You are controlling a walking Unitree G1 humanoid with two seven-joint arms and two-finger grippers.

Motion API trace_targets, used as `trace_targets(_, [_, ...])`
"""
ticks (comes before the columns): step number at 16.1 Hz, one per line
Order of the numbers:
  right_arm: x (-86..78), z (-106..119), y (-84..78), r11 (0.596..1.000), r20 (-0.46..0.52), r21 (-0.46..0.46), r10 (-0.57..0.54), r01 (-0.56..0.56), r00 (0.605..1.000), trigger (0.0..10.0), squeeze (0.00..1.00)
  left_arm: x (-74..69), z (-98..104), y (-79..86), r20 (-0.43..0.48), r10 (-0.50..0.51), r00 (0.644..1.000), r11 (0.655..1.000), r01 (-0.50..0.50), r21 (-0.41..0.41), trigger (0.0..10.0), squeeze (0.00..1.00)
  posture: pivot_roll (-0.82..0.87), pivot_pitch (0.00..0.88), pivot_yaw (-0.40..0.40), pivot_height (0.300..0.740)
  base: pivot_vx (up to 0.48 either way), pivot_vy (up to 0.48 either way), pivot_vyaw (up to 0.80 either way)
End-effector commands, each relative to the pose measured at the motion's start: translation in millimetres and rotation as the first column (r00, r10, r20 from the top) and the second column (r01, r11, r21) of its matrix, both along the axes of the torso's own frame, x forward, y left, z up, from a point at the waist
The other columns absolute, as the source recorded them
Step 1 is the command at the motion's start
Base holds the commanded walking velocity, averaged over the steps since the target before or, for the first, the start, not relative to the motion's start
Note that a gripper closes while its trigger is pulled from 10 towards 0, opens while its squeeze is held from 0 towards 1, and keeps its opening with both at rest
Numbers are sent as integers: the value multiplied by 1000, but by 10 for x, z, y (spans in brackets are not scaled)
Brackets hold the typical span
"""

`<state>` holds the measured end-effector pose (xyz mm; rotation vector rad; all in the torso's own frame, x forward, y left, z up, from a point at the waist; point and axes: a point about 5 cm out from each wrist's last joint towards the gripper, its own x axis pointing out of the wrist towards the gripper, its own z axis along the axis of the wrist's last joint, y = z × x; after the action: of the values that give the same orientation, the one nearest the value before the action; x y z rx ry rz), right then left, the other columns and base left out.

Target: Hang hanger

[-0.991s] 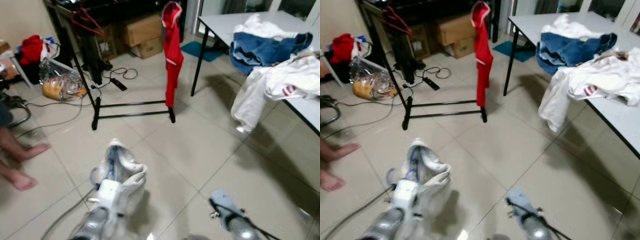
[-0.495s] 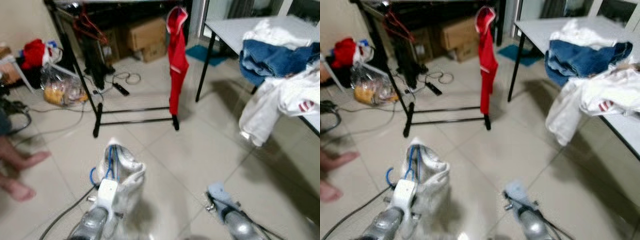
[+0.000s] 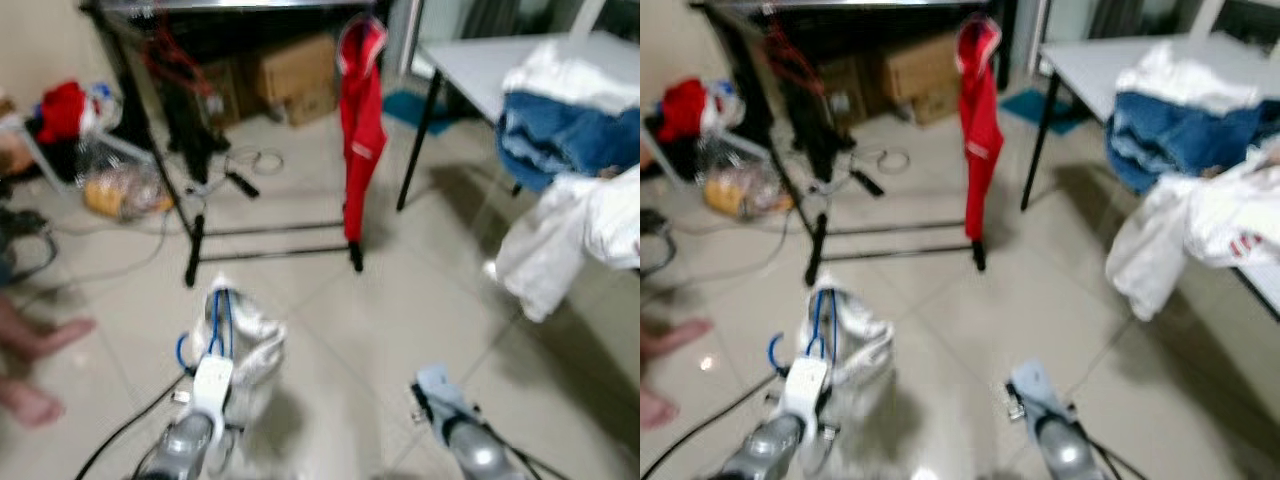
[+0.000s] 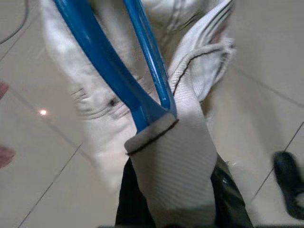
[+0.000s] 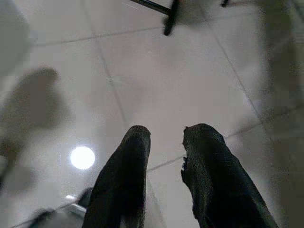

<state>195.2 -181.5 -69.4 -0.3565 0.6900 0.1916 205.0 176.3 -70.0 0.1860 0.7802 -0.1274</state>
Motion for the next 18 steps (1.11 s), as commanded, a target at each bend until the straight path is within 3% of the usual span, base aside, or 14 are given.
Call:
trace_targets(1, [53, 28, 27, 1000, 18, 9, -2, 2, 1000, 10000, 0, 86, 61, 38, 43, -4, 999, 1000, 3, 14, 10000, 0, 2, 0, 31, 740, 360, 0, 0])
trace_targets(18, [51, 24, 64, 1000, 18, 15, 7, -7, 1000, 10000, 0, 72, 65, 106, 52, 16, 999, 999, -17, 32, 10000, 0, 18, 0, 31, 740, 316, 0, 0])
